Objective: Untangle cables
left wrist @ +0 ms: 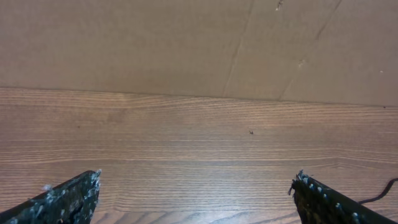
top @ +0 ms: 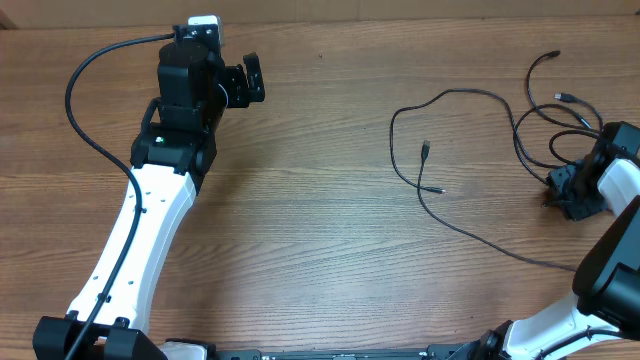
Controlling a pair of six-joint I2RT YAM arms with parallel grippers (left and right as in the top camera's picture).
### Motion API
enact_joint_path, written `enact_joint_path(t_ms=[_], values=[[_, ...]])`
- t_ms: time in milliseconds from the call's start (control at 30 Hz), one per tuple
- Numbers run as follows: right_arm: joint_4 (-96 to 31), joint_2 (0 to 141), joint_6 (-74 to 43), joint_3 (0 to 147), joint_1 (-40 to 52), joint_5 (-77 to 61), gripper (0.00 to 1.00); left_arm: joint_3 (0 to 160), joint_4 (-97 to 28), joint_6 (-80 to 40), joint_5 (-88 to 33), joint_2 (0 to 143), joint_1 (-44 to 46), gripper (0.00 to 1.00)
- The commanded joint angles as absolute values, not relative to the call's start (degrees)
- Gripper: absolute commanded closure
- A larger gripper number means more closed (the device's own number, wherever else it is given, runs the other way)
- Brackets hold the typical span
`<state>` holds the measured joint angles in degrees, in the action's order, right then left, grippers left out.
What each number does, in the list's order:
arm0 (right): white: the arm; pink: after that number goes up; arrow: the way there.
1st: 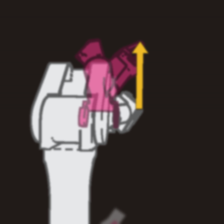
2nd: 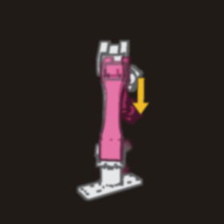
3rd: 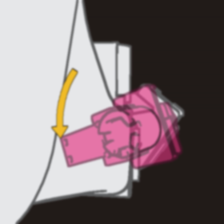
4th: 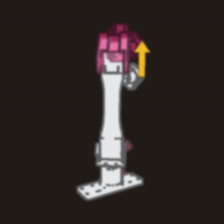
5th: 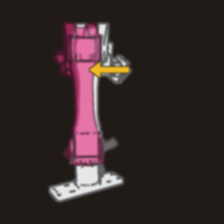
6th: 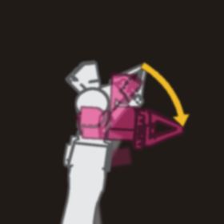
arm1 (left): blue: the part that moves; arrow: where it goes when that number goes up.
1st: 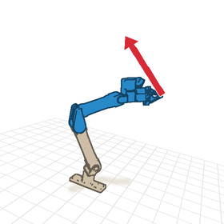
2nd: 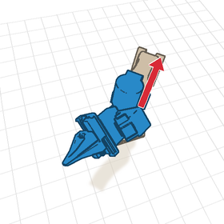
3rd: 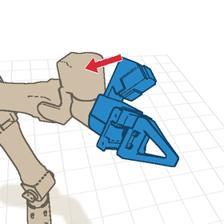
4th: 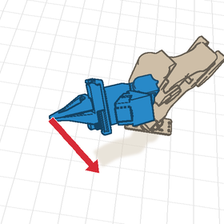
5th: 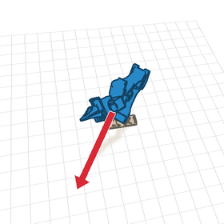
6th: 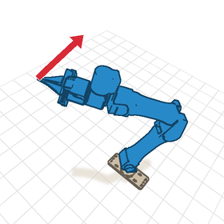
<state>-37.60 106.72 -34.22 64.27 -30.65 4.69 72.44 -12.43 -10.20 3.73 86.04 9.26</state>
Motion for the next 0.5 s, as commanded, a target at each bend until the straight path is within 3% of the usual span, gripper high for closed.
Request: enact_joint_path(t_ms=[0, 100, 267, 467], values=[[-37.4, 109.2, -34.2, 65.0, -30.5, 4.4, 0.59, 72.8, -12.2, -10.3, 4.9, 86.1, 8.9, 0.01], [-37.4, 111.6, -34.0, 65.0, -30.5, 4.4, 0.65, 72.8, -12.1, -10.3, 4.9, 86.1, 8.9, 0.0], [-37.3, 113.8, -34.0, 65.0, -30.5, 4.4, 0.96, 72.8, -12.1, -10.3, 4.9, 86.1, 8.9, 0.0], [-37.3, 113.7, -32.5, 66.5, -30.5, 3.7, 0.96, 72.8, -12.1, -10.3, 5.1, 86.1, 8.9, 0.0]])
